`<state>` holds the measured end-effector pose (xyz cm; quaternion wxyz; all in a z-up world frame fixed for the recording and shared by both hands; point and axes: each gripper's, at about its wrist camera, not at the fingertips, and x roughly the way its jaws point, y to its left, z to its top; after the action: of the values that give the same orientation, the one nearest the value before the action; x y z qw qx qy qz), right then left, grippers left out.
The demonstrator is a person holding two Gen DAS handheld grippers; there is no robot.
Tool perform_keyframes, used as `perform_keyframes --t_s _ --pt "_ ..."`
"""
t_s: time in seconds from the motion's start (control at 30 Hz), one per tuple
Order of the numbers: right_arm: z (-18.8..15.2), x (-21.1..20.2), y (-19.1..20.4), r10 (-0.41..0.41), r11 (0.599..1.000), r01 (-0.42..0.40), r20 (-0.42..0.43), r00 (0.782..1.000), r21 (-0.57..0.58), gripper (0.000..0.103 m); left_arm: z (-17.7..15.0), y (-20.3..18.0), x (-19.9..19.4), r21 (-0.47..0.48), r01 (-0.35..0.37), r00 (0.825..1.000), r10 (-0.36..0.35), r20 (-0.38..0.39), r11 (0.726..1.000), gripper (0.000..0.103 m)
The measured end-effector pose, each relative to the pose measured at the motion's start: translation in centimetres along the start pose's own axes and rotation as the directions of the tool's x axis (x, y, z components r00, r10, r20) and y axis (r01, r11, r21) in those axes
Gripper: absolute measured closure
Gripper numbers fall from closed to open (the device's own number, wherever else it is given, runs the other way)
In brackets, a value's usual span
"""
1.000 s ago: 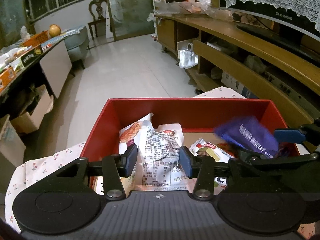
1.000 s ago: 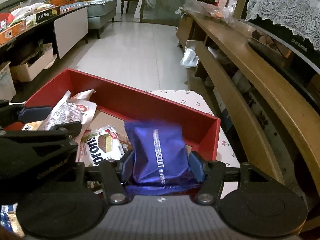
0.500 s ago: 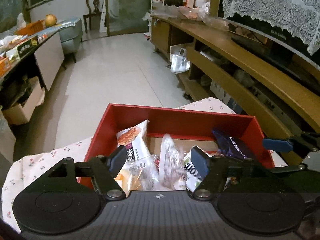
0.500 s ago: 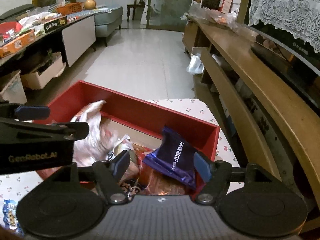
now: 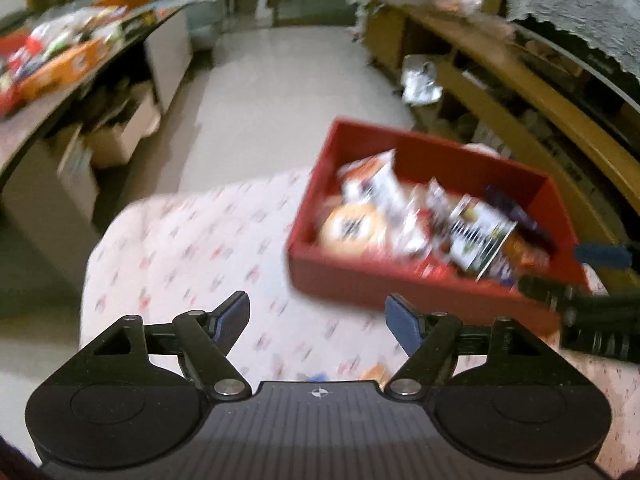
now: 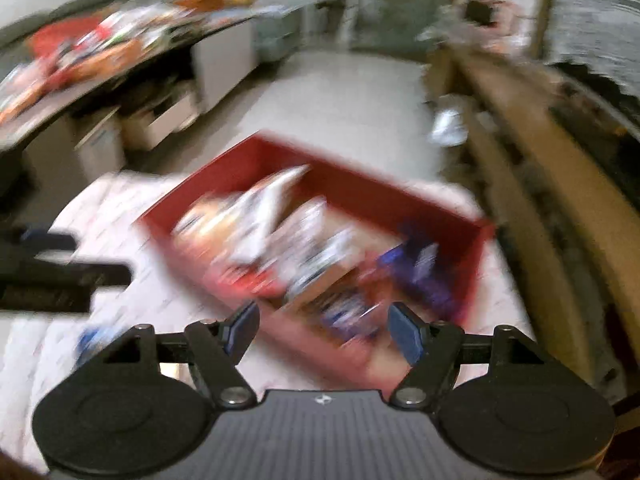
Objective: Organize snacks
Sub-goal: 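Grasp the blue sausage pack with left gripper while right grasps gold biscuit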
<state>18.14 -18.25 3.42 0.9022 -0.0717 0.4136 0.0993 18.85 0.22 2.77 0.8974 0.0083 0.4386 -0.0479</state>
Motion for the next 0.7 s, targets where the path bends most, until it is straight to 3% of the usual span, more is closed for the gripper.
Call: perform_keyframes --t_s 0.17,0.33,0.47,0.57,0.7 --pt "-2.1 2.1 4.7 0.108 0.990 -0.118 -0.123 0.987 -0.078 0.017 -2.2 2.4 -1.3 -0.086 -0.002 1.000 0.000 -0.029 0.996 0.022" --pt "-2.2 4.8 6.5 0.173 0.982 -0.186 -0.206 0.963 -0.045 0.017 -3.6 3.6 -1.2 -0.100 0.004 0.997 -0.011 -0.072 0.995 0.022" --pt "-2.4 6.8 8.0 0.147 0.983 -0.170 -0.250 0.957 -0.074 0.017 -4.4 4.3 -0.6 -0.103 0.011 0.995 -0.021 -0.099 0.995 0.021" --pt "-2.2 7.5 8.4 0.176 0.980 -0.192 -0.255 0.951 -0.041 0.018 -4.8 5.0 -0.2 -0.122 0.028 0.992 -0.043 -0.118 0.992 0.021" --pt "-2.2 7.4 9.7 0.160 0.978 -0.188 -0.252 0.954 -0.089 0.019 -5.0 5.6 -0.2 -0.141 0.032 0.990 -0.050 -0.128 0.989 0.021"
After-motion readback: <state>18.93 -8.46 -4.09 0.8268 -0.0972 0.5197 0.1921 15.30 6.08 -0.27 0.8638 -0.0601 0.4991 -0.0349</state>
